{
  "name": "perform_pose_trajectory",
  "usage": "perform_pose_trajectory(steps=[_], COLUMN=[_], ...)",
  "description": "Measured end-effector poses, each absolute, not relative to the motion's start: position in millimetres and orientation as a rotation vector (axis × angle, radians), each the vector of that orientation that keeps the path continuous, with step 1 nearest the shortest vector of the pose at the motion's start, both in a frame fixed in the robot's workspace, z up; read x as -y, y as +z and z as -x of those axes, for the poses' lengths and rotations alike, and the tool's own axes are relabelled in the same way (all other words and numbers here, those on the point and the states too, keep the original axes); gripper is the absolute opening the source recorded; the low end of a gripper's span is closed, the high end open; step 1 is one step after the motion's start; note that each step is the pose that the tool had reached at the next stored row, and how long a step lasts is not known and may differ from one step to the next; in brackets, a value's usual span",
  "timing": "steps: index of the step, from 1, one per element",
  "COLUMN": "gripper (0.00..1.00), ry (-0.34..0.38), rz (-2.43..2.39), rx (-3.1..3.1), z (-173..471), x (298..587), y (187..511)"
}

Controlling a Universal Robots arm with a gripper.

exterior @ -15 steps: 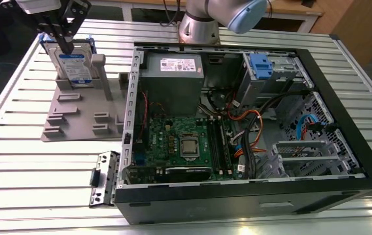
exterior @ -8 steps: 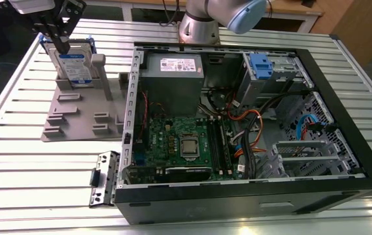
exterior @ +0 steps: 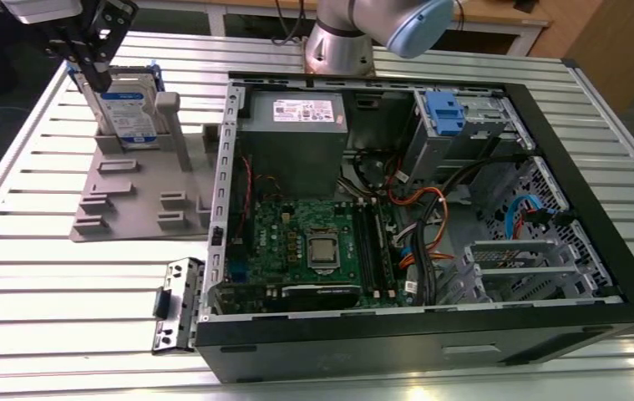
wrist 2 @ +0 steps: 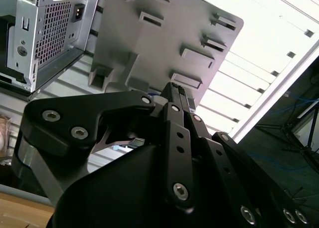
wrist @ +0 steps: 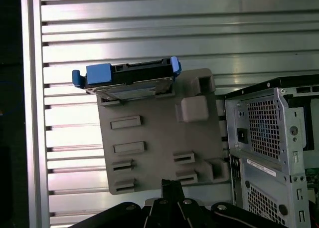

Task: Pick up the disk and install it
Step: 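Reach for the disk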

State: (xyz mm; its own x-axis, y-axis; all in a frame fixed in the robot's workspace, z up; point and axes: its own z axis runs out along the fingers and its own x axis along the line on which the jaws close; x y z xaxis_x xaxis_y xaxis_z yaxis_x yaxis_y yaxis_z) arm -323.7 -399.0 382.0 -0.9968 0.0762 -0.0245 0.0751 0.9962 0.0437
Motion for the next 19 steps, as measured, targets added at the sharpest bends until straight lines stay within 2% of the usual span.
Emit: perform_pose_trajectory(steps=[19], gripper=[0.1], ry=[0.067], rz=[-0.118], rx=[-3.112], z=[344.7], x=[398.9], y=[380.7])
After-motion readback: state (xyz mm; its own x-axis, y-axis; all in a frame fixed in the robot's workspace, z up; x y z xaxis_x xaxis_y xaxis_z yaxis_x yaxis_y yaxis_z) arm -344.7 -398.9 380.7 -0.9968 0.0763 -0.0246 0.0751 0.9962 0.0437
